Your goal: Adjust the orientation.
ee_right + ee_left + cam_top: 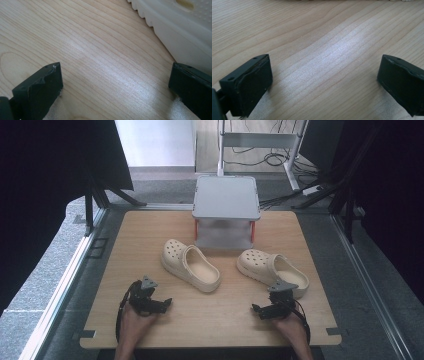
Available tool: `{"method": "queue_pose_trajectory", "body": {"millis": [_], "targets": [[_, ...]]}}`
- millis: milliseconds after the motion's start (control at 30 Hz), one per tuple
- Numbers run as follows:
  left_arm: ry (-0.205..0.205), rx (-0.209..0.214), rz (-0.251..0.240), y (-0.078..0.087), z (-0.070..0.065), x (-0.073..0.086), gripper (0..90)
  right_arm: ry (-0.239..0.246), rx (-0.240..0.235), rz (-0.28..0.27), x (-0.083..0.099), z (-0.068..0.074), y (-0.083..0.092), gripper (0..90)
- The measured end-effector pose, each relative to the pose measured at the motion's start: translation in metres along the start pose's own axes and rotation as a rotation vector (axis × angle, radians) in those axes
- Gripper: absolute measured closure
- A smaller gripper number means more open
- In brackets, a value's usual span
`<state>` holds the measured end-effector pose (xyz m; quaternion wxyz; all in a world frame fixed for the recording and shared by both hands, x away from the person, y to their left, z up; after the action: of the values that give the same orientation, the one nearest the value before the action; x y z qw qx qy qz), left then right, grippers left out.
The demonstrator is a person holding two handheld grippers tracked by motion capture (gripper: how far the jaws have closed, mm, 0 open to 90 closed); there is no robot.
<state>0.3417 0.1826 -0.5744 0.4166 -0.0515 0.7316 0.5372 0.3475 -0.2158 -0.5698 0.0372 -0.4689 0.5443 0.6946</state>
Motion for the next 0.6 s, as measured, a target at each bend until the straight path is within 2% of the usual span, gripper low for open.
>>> {"method": "queue_pose_trajectory", "body": {"millis": [133,367,600], "targets": [[0.011,-0.010,-0.012,0.0020,0.0017,0.0004,6.8,0.000,0.000,0.000,0.0000,0.0000,0.0000,0.0],[0.009,-0.006,-0.011,0.0020,0.0017,0.0005,6.6,-0.005,0.004,0.000,0.0001,0.0002,0.0002,0.0],[-0.008,0.010,0.003,0.0005,0.0000,0.0008,1.6,-0.006,0.001,0.000,-0.0001,0.0001,0.0001,0.0]]}}
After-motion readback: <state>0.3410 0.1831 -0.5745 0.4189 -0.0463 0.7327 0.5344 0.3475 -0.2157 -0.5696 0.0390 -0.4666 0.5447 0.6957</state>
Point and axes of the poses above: each handheld gripper's, and its own axes: y roughly backward along the jaws, x roughly out of its underside, z roughly to its left, the point moved 7 cm from there along -y, roughly forward along the jaws, and after that the axes turned 3 degrees about x, right-handed, at the moved point
